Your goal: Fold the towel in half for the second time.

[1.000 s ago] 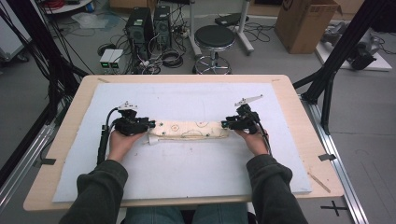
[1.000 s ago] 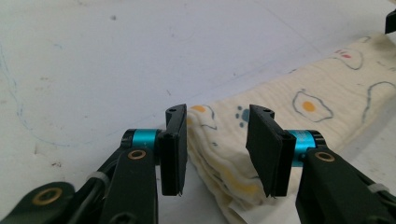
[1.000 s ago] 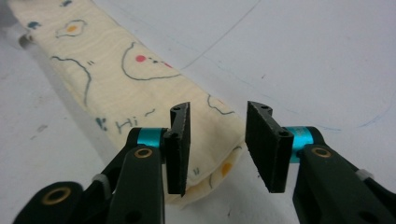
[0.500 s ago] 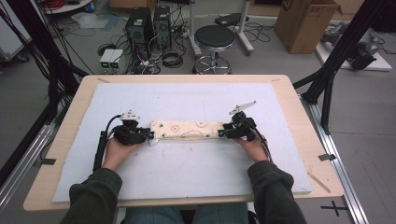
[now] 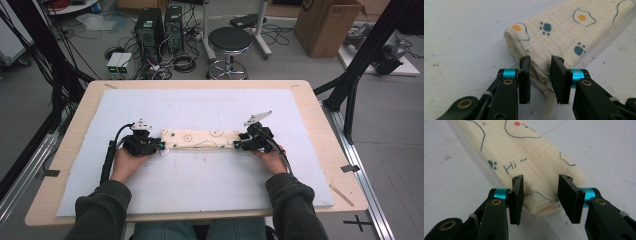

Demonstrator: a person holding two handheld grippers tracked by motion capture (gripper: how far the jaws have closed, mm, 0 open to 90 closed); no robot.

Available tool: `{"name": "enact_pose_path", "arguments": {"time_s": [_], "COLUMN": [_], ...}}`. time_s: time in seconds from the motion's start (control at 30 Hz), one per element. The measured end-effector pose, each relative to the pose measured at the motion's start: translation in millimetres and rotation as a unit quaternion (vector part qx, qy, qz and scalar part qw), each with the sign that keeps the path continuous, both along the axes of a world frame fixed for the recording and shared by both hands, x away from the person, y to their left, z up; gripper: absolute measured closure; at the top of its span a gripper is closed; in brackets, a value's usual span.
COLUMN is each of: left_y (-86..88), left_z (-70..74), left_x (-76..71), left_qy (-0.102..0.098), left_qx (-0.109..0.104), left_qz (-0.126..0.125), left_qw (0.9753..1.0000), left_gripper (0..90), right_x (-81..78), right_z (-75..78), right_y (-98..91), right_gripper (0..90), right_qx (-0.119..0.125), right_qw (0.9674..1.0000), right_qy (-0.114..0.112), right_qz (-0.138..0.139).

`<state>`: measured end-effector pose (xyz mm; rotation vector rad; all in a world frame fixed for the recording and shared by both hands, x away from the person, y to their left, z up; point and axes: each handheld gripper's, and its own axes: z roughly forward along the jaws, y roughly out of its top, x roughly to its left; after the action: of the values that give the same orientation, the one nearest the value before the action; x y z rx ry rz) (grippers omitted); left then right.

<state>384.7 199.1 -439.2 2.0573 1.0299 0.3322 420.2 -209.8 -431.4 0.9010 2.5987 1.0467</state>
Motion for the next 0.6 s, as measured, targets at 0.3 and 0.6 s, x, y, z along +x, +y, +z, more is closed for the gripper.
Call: {"name": "enact_pose_path", "arguments": {"time_s": [0.3,0.6], "left_y": [0.0,5.1], "left_z": [0.4,10.8], "left_x": [0.0,-4.5], "left_qy": [0.0,-0.015], "left_qx": [0.001,-0.037], "left_qz": [0.003,0.005], "left_qw": [1.0,0.9992], "left_gripper": [68.1,61.8], "right_x": [0.5,0.6], "right_z": [-0.6,1.6], "right_y": [0.1,-0.1], "right_gripper": [55.8,51.0], "right_qx": [0.001,0.015], "right_qw": [1.0,0.9998], "right_qy": [-0.001,0.009], "right_qz": [0.0,-0.01]}}
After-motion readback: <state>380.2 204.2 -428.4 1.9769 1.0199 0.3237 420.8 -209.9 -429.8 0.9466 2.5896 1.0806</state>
